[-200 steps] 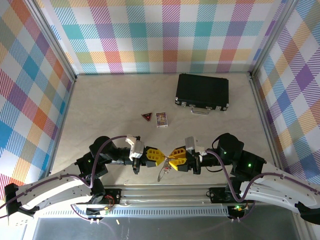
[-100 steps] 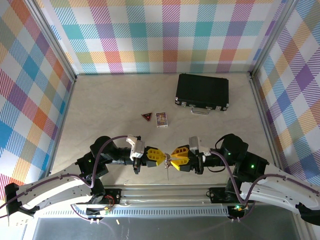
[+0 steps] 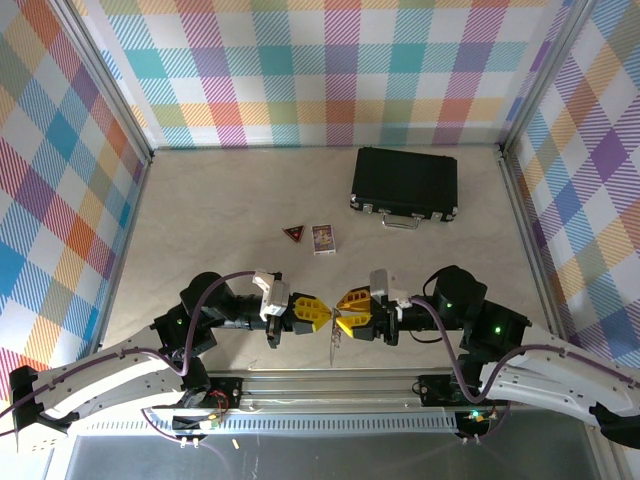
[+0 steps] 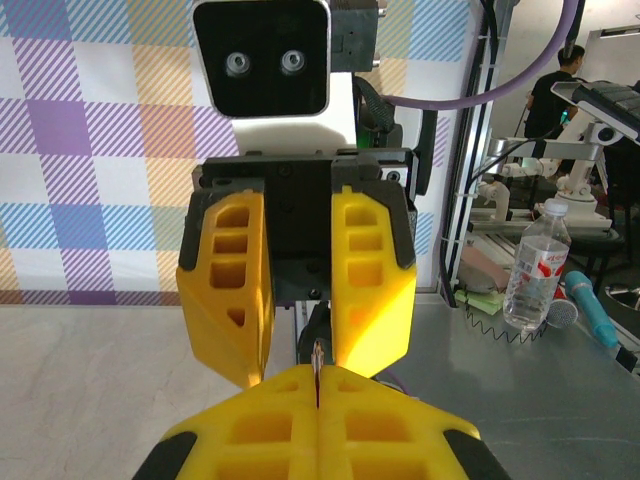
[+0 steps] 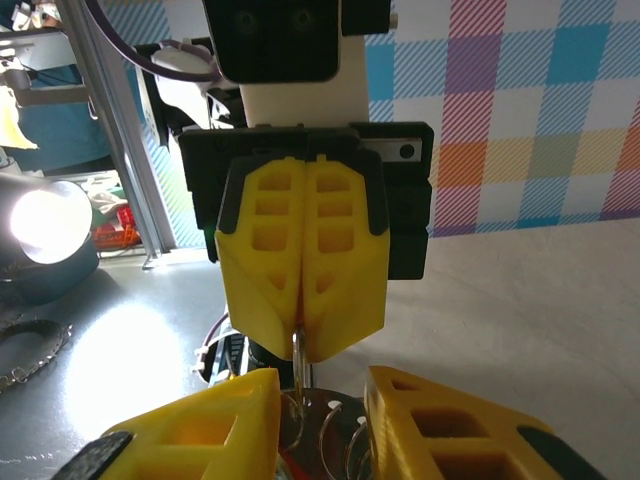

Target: Put the keys on the keyring

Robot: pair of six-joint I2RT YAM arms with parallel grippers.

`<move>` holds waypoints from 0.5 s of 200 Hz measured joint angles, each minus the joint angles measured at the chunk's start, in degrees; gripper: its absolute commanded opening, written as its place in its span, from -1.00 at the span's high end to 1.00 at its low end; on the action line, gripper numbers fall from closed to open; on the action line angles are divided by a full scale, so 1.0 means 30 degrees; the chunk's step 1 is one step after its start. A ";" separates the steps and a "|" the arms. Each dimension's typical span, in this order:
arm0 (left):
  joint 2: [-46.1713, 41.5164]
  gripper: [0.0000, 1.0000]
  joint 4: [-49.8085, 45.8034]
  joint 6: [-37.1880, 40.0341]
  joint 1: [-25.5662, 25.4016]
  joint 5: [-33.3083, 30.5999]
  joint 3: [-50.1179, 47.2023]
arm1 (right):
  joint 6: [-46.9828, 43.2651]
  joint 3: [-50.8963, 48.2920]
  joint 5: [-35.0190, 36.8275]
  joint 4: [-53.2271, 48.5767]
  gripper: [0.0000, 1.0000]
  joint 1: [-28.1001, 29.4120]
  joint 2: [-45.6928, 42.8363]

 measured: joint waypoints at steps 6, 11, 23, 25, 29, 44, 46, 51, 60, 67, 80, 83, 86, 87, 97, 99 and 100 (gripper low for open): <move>0.0000 1.00 0.0007 0.0000 0.0000 0.0000 0.0000 | 0.0007 0.0000 0.0007 -0.0022 0.51 0.0000 0.0036; 0.0000 1.00 0.0000 0.0000 0.0000 0.0000 0.0000 | 0.0007 0.0000 0.0007 -0.0073 0.53 0.0000 0.0044; 0.0000 1.00 0.0000 0.0000 0.0000 0.0000 0.0000 | -0.0029 0.0000 0.0007 -0.0117 0.59 0.0000 0.0036; 0.0000 1.00 0.0000 0.0000 0.0000 0.0000 0.0000 | -0.0015 0.0000 0.0000 -0.0124 0.60 0.0000 0.0036; 0.0000 1.00 0.0000 0.0000 0.0000 -0.0007 0.0000 | -0.0044 0.0000 0.0000 -0.0124 0.62 0.0000 0.0036; 0.0000 1.00 0.0000 0.0000 0.0000 -0.0087 0.0000 | -0.0036 0.0000 -0.0007 -0.0204 0.74 0.0000 0.0036; 0.0000 1.00 0.0000 0.0000 0.0000 -0.0095 0.0000 | -0.0058 0.0000 0.0000 -0.0226 0.76 0.0000 0.0036; -0.0007 1.00 0.0000 0.0000 0.0000 -0.0153 0.0000 | -0.0036 0.0000 -0.0007 -0.0240 0.80 0.0000 0.0036; -0.0007 1.00 -0.0007 0.0000 0.0000 -0.0211 0.0000 | -0.0066 0.0000 -0.0007 -0.0277 0.91 0.0000 0.0044; -0.0007 1.00 -0.0022 0.0000 0.0000 -0.0240 0.0000 | -0.0109 0.0000 0.0000 -0.0328 0.98 0.0000 0.0044; -0.0022 1.00 -0.0080 0.0007 0.0000 -0.0364 0.0000 | -0.0146 0.0000 0.0146 -0.0444 1.00 0.0000 0.0058; -0.0022 1.00 -0.0146 0.0015 0.0000 -0.0379 0.0000 | -0.0175 0.0007 0.0182 -0.0503 1.00 0.0000 0.0066; -0.0022 1.00 -0.0175 0.0022 0.0000 -0.0437 0.0000 | -0.0197 0.0015 0.0226 -0.0546 1.00 0.0000 0.0087; -0.0022 1.00 -0.0182 0.0022 0.0000 -0.0437 0.0000 | -0.0204 0.0015 0.0240 -0.0576 1.00 0.0000 0.0095; -0.0022 1.00 -0.0554 0.0124 0.0000 -0.0583 0.0000 | -0.0335 0.0153 0.0525 -0.1013 1.00 0.0000 0.0182; -0.0022 1.00 -0.0590 0.0153 0.0000 -0.0627 0.0000 | -0.0357 0.0197 0.0546 -0.1115 1.00 0.0000 0.0197; -0.0022 1.00 -0.0605 0.0160 0.0000 -0.0648 0.0000 | -0.0364 0.0204 0.0576 -0.1144 1.00 0.0000 0.0204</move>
